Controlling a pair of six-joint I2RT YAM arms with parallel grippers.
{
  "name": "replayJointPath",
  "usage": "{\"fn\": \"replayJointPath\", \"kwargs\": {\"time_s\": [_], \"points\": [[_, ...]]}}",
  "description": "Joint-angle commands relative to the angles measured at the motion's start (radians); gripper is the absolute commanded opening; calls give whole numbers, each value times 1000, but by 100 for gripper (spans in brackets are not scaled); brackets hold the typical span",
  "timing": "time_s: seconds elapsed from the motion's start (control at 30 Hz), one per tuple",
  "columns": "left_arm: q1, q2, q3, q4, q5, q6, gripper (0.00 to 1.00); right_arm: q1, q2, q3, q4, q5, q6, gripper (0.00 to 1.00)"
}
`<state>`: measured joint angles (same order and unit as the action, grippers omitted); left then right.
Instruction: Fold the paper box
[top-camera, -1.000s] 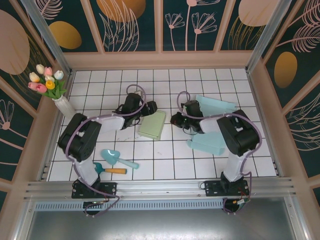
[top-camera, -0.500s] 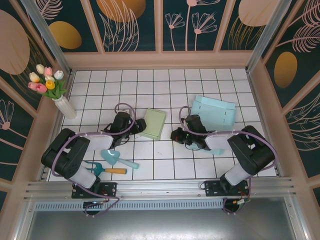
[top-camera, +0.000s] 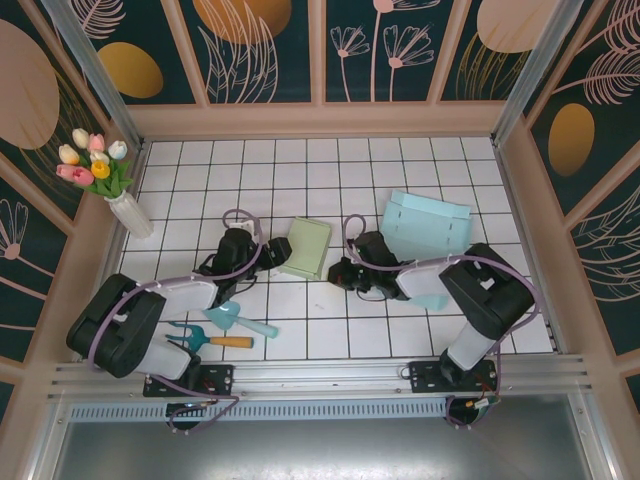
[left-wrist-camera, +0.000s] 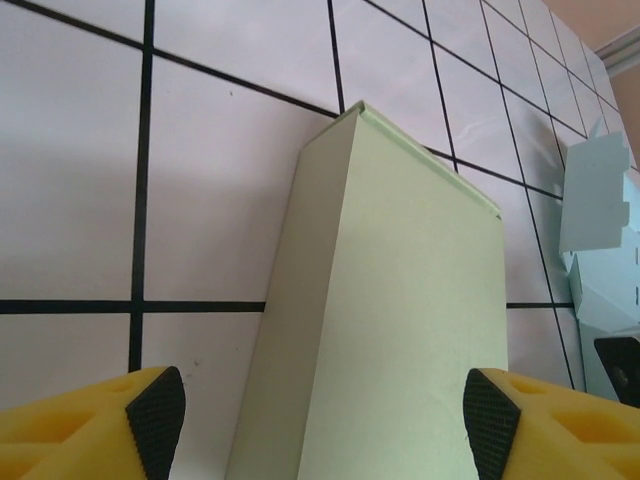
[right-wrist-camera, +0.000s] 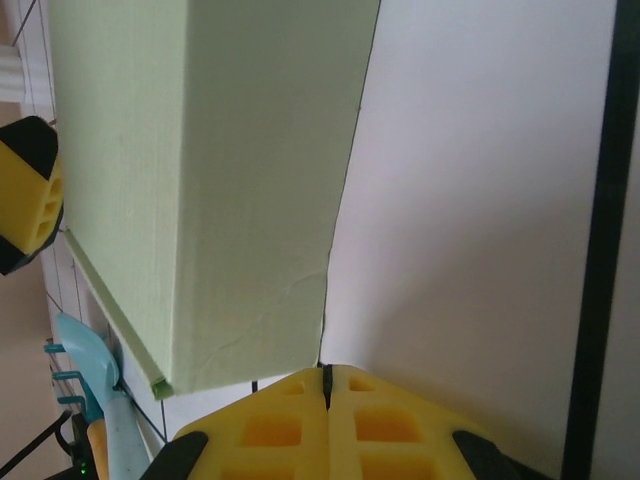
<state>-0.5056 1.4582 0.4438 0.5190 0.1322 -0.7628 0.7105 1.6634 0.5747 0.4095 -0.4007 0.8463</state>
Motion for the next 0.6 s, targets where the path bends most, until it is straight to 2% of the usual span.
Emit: {"fn": "replayJointPath", "kwargs": {"time_s": [0.0,0.13,0.27,0.47,0.57], "points": [[-15,56,-7,70,52,-19,75,11,33,31,42,-5,17,0],[-37,106,-7,139,94,-45,74,26,60,49,48,-13,22,0],[-82,130,-4,181,87,-75,74,38,81,63,80,-18,39,0],[-173,181,5,298,89,-153,74,67,107,48,283,-57,138,0],[-178,211,20,319,102,-176,74,92,126,67,359,-78,178,0]]}}
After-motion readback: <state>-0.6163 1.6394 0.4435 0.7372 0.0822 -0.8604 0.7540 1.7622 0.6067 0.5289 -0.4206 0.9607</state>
